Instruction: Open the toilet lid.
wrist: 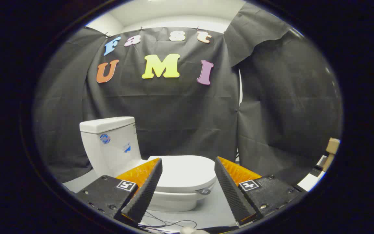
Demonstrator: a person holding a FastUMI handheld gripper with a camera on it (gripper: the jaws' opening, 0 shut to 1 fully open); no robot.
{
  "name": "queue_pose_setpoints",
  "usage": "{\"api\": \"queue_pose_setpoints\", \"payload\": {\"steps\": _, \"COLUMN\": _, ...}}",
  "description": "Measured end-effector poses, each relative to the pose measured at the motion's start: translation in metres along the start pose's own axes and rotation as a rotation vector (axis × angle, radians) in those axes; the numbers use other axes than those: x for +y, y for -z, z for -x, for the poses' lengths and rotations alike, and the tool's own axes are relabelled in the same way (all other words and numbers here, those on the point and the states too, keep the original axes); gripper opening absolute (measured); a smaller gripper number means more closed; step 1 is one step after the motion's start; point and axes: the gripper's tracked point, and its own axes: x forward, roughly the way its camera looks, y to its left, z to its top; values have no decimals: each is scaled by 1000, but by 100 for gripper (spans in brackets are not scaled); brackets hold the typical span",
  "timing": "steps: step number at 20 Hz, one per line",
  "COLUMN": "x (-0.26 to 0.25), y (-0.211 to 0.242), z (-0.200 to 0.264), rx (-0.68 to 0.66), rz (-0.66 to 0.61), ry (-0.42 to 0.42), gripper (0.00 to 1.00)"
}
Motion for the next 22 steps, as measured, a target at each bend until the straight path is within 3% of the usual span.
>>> {"api": "queue_pose_setpoints", "payload": {"steps": 22, "x": 10, "y": -23, "z": -10, "rx": -16, "rz": -41, "ry": -47, "gripper": 100}}
